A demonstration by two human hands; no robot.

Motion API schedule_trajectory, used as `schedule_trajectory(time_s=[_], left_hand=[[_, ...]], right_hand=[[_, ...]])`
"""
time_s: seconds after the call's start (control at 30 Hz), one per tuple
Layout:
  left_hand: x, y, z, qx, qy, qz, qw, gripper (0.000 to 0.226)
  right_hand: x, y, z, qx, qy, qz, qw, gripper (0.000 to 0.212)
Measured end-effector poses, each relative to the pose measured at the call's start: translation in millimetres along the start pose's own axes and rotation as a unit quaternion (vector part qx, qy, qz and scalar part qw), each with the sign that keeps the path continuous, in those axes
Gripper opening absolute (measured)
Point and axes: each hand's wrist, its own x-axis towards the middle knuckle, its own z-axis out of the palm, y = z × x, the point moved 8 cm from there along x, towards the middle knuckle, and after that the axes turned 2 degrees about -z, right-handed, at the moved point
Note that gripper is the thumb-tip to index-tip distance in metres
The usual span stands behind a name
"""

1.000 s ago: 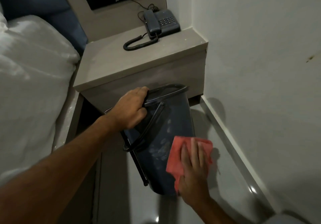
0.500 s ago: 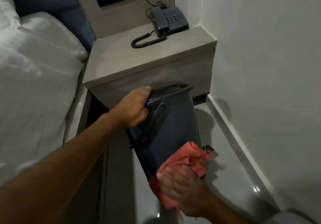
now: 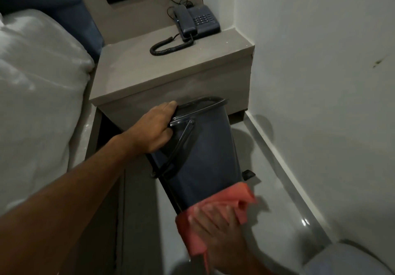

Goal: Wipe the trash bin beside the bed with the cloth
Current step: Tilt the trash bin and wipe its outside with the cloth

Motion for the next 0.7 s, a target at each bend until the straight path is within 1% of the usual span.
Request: schedule_trajectory(time_s=[0.03, 0.1, 0.13, 0.2, 0.27, 0.33, 0.4, 0.43, 0.5, 0.53, 0.57, 0.6, 0.63, 0.7], left_hand=[[-2, -2, 0, -0.004, 0.001, -0.001, 1.000, 0.051], [-4, -5, -3, -0.010, 0.004, -0.006, 1.000, 0.054], [-4, -5, -5, -0.014, 0.007, -0.010, 1.000, 0.054], [-4, 0, -3, -0.020, 0.004, -0.009, 1.000, 0.050], [-1, 4, -1, -0.024, 0.002, -0.011, 1.000, 0.048], [-4, 1, 0, -0.027, -0.003, -0.026, 0.999, 0.043], [-4, -1, -2, -0.025, -0.002, -0.038, 0.999, 0.039], [-2, -2, -3, -0.021, -0.003, -0.043, 0.999, 0.039], [1, 0, 1, -0.008, -0.009, -0.036, 0.999, 0.043], [2, 3, 2, 0.001, -0.012, -0.028, 1.000, 0.044], [3, 4, 3, 0.005, -0.014, -0.025, 1.000, 0.044], [3, 3, 4, 0.007, -0.013, -0.024, 1.000, 0.043], [3, 2, 5, 0.007, -0.013, -0.023, 1.000, 0.040], [1, -1, 4, 0.003, -0.011, -0.018, 1.000, 0.036]], right_hand=[[15, 11, -10, 0.001, 0.042, 0.049, 0.998, 0.051], [66, 35, -34, 0.035, 0.099, 0.134, 0.985, 0.078], [91, 52, -43, 0.067, 0.125, 0.170, 0.975, 0.084], [108, 94, -49, 0.139, 0.148, 0.240, 0.949, 0.084], [81, 126, -39, 0.215, 0.150, 0.289, 0.921, 0.081], [32, 129, -15, 0.259, 0.083, 0.307, 0.912, 0.072], [-3, 104, -6, 0.194, 0.044, 0.293, 0.935, 0.081], [-1, 83, -8, 0.162, 0.042, 0.257, 0.952, 0.085], [36, 35, -19, 0.133, 0.052, 0.125, 0.982, 0.088], [61, 15, -30, 0.104, 0.066, 0.063, 0.990, 0.083], [86, 5, -40, 0.074, 0.081, 0.027, 0.994, 0.075], [108, 6, -49, 0.051, 0.099, 0.027, 0.993, 0.069], [126, 14, -58, 0.034, 0.120, 0.052, 0.991, 0.066], [141, 41, -68, 0.029, 0.131, 0.122, 0.983, 0.074]])
